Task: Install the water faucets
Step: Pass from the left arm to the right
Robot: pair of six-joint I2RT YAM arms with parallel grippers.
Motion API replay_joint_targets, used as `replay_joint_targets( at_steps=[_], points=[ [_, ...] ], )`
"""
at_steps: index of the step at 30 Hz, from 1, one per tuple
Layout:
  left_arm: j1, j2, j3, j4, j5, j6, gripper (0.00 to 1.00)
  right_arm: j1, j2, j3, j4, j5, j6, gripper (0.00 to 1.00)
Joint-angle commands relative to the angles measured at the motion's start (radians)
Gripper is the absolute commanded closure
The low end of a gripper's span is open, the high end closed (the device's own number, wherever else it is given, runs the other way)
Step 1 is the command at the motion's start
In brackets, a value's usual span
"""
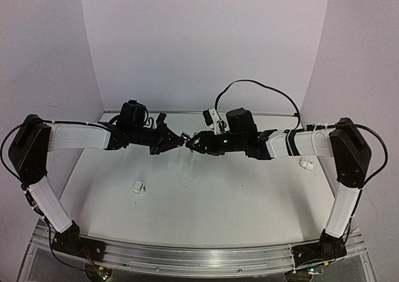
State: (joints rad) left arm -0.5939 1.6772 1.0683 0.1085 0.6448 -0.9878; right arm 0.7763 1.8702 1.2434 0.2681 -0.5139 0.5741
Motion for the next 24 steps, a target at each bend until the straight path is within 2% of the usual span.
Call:
replay_joint_targets(
  at_steps=[1,4,9,13,17,19,22,23,24],
  points=[
    [-0.011,-0.029,0.017,0.078,-0.004,-0.033,1.0,0.011,0.022,-0.012,0.103,0.017,0.019,0.55],
    [-0.012,-0.045,0.012,0.082,-0.003,-0.036,1.0,0.012,0.021,-0.014,0.109,0.041,0.012,0.58],
    [-0.012,-0.066,0.005,0.087,-0.003,-0.036,1.0,0.02,0.028,-0.014,0.113,0.073,-0.004,0.54],
    [-0.014,-0.071,0.006,0.091,-0.004,-0.04,1.0,0.029,0.048,0.026,0.114,0.081,-0.01,0.61],
    [-0.014,-0.09,-0.006,0.091,-0.029,-0.038,1.0,0.043,0.032,0.015,0.081,0.194,-0.045,0.54],
    [-0.014,-0.094,-0.006,0.091,-0.03,-0.038,1.0,0.05,0.017,0.001,0.085,0.225,-0.06,0.59],
    [-0.014,-0.089,0.0,0.091,-0.019,-0.039,1.0,0.051,0.016,0.014,0.093,0.226,-0.052,0.72],
    [-0.014,-0.087,0.001,0.091,-0.014,-0.038,1.0,0.051,0.02,0.02,0.094,0.228,-0.048,0.77],
    [-0.014,-0.087,0.001,0.091,-0.01,-0.034,1.0,0.051,0.025,0.027,0.098,0.224,-0.045,0.87]
  ],
)
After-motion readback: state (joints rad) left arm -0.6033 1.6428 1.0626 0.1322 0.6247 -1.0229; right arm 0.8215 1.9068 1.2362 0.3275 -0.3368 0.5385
